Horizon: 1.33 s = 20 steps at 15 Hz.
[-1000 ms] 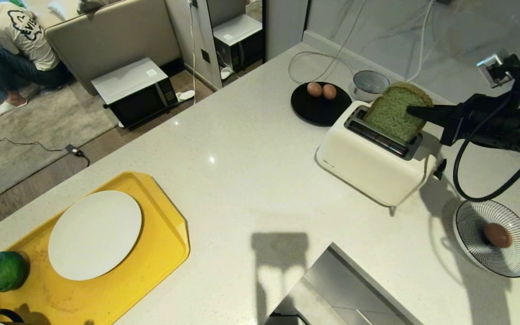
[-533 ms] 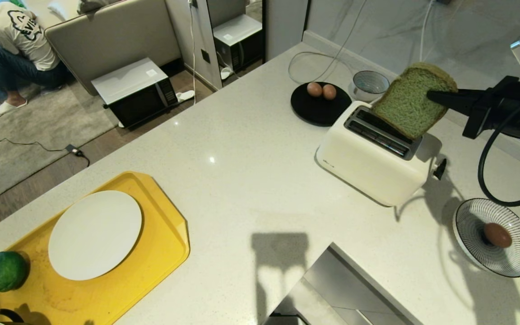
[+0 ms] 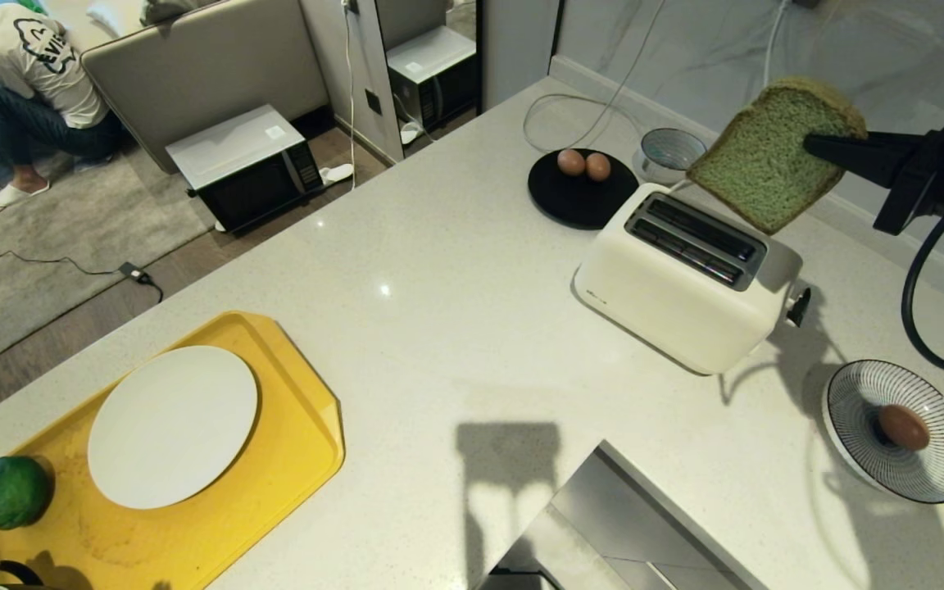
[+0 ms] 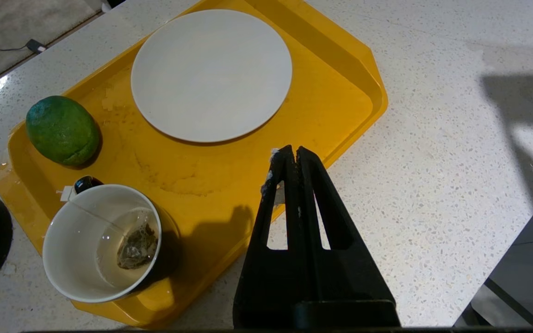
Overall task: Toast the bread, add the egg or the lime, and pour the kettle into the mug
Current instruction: Put the baked bread on a plate
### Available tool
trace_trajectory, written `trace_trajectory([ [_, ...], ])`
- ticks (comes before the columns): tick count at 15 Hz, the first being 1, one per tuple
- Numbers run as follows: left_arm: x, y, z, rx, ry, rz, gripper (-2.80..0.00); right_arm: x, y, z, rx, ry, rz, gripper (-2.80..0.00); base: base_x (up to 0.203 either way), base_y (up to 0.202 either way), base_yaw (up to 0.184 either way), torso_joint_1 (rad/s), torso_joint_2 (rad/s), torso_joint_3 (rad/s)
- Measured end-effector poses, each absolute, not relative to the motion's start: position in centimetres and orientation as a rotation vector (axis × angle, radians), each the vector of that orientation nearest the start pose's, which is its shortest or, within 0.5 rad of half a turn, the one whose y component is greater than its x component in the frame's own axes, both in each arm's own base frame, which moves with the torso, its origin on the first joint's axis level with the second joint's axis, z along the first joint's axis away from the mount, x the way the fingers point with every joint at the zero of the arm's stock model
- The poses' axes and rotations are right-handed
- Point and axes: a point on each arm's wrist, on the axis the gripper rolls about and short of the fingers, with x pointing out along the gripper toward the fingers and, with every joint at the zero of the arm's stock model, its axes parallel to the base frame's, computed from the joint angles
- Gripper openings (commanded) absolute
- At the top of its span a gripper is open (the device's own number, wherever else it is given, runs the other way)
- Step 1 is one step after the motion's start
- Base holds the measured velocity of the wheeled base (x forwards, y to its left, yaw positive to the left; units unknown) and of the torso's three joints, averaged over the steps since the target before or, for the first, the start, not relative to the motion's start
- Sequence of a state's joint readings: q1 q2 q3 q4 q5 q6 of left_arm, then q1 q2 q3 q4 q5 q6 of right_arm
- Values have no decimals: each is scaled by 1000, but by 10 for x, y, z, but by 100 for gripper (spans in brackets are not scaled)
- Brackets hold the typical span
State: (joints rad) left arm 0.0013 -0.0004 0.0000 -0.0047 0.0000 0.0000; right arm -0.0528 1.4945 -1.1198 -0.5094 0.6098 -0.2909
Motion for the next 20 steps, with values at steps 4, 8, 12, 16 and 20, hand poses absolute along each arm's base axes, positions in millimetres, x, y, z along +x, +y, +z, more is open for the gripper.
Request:
trace_trajectory([
  [4,-23,0,76,0,-5,1,-280,259,-1,323,-359,-231,511,-280,0,0,0,0,0,0],
  [8,-23,0,76,0,-6,1,-280,257,-1,325,-371,-238,495,-280,0,0,0,0,0,0],
  [12,-23,0,76,0,-6,0,-280,256,-1,326,-380,-244,494,-280,0,-3,12,0,0,1],
  [16,-23,0,76,0,-6,1,-280,256,-1,327,-382,-248,498,-280,2,-9,156,7,3,5],
  [20,-23,0,76,0,-6,1,-280,256,-1,327,-382,-248,497,-280,-1,-8,171,4,2,0],
])
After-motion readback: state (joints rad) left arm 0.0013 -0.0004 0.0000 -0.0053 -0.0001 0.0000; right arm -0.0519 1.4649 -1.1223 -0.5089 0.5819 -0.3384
